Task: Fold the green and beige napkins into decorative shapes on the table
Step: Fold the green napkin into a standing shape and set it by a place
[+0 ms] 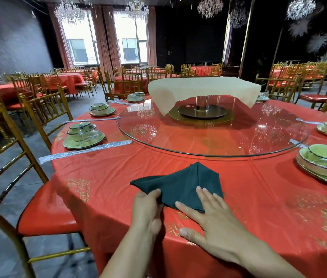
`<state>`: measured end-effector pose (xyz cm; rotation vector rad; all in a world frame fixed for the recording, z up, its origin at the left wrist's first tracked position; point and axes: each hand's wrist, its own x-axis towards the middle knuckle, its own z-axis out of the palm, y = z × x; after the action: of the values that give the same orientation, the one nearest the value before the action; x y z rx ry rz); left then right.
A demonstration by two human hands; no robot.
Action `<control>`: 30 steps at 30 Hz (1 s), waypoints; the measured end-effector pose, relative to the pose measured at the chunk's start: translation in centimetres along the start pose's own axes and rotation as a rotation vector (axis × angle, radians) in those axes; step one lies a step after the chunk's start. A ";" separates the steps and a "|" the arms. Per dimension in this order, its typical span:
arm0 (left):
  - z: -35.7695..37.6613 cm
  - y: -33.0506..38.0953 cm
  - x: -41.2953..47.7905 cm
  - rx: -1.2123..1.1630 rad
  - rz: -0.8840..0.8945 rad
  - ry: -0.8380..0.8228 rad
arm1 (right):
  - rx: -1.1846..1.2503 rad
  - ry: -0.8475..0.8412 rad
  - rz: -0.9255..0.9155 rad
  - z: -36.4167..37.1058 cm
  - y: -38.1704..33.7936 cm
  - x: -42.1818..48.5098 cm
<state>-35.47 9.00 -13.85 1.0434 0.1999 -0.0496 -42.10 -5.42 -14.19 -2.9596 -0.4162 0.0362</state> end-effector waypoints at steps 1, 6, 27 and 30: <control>0.3 0.1 0.0 -0.072 -0.024 0.013 | -0.005 0.009 -0.004 0.0 0.0 0.0; 1.5 -0.1 -0.1 -0.123 -0.043 0.134 | -0.014 0.029 -0.007 0.2 0.1 0.1; 0.2 -0.4 0.1 1.253 0.628 -0.331 | 0.019 0.108 0.029 0.6 0.5 0.2; -1.6 0.3 0.8 1.266 0.675 -0.133 | 0.081 0.080 -0.021 0.2 0.3 -0.1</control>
<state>-34.83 10.61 -14.53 2.3104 -0.3799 0.4178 -42.15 -5.67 -14.44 -2.8655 -0.4250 -0.0666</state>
